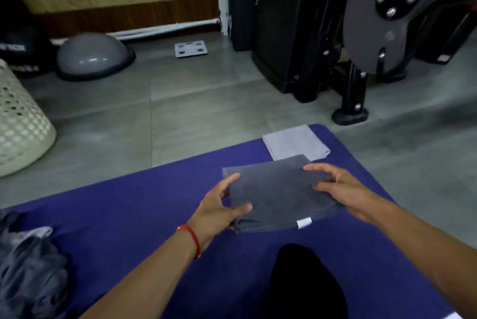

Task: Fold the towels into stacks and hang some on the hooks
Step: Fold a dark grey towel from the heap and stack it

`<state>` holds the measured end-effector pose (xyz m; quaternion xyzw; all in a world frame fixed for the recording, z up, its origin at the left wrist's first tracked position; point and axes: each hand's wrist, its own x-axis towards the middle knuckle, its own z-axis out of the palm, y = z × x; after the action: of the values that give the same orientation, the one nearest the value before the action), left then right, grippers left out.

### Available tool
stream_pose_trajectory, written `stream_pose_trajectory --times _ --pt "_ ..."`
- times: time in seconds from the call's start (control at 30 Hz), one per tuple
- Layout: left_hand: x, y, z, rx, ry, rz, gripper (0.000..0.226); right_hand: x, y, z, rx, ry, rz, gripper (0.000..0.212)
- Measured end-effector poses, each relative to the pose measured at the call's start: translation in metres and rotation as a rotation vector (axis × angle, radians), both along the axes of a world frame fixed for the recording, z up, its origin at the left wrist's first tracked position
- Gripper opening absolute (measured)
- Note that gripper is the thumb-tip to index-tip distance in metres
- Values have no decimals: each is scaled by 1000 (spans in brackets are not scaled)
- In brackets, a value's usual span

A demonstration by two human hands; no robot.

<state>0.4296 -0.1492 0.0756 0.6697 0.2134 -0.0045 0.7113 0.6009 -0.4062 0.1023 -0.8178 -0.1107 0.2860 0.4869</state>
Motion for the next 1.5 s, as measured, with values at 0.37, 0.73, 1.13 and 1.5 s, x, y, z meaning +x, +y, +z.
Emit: stream_pose_trajectory --times 0.37,0.73,1.13,1.5 --pt "169 -36 -82 29 247 -56 83 172 -22 -87 -109 65 -25 51" --pt "351 -26 -161 260 173 -154 89 364 25 -168 -207 -190 -72 51" --pt "155 11 -258 981 608 -146 79 150 90 -255 -271 -630 453 48" --pt "-34 35 -241 906 985 -311 123 -88 176 -258 -703 -221 997 106"
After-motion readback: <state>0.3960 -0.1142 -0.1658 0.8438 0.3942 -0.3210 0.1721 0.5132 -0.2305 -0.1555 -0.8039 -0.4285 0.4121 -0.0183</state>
